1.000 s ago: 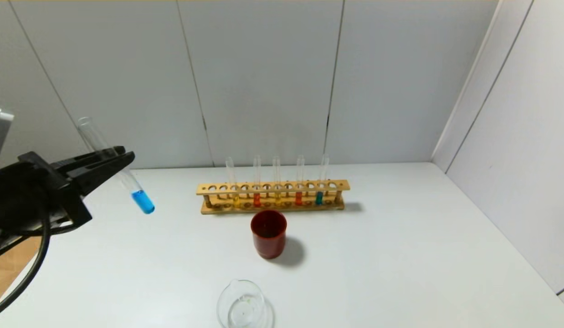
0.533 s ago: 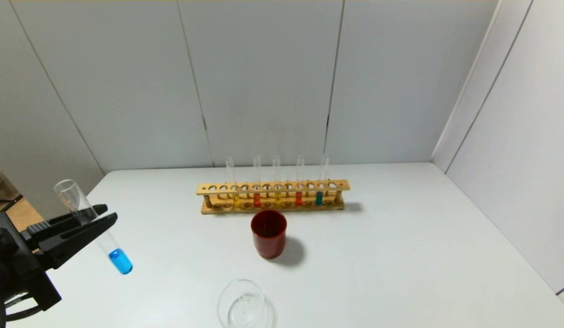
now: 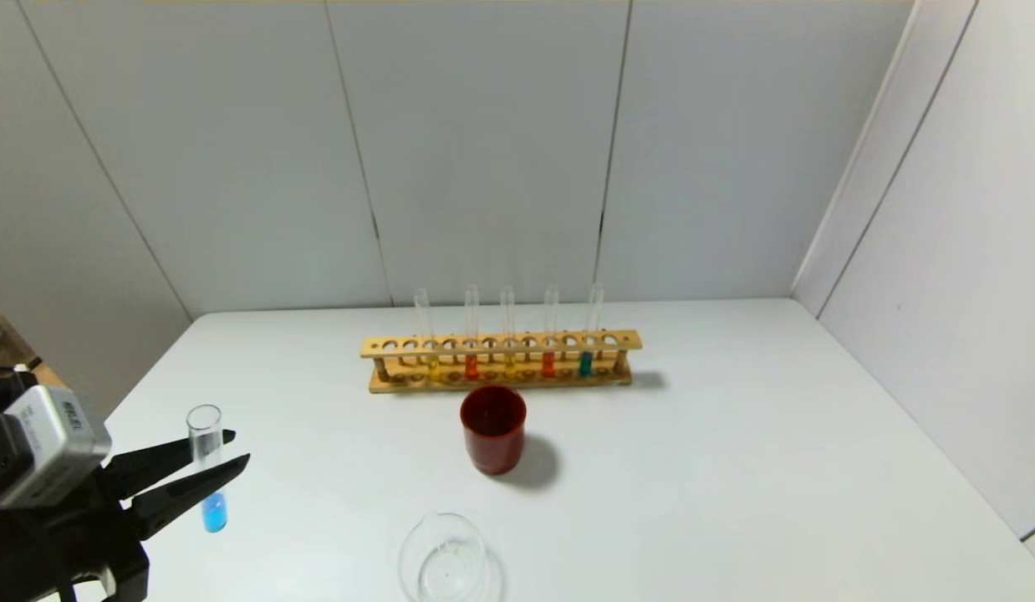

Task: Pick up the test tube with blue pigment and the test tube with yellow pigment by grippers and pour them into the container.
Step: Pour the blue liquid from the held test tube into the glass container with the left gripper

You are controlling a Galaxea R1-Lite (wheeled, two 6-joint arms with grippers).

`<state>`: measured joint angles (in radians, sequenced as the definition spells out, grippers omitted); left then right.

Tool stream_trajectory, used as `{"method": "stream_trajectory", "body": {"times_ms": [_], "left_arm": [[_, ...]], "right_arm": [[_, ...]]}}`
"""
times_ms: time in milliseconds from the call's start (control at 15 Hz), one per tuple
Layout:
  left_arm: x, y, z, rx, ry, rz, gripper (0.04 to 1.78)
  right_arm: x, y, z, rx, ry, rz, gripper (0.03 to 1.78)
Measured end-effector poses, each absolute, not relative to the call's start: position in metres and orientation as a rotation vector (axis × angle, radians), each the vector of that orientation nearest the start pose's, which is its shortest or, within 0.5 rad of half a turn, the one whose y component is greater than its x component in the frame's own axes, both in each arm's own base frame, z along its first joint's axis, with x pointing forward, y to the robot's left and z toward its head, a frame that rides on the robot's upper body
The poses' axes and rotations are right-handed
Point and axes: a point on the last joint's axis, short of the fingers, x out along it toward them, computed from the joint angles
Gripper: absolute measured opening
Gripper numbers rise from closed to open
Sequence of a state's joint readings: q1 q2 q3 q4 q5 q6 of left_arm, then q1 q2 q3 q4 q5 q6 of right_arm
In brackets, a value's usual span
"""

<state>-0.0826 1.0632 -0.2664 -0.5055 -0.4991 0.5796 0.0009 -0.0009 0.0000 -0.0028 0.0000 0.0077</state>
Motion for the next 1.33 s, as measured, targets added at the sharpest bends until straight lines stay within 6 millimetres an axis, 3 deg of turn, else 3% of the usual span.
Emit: {"method": "stream_trajectory", "body": {"times_ms": [467,1333], "left_arm": [[0.145,-0.052,0.155,0.835,0.167,-0.618,0.31],[0.161,-0.109,0.136,1.171,0.304,-0.503,0.31]], "right_arm": [[-0.023,0.000,0.076,0.008,-0.003,0.001,1.75],[-0.023,0.000,0.076,0.008,-0.004,0.001,1.75]]}}
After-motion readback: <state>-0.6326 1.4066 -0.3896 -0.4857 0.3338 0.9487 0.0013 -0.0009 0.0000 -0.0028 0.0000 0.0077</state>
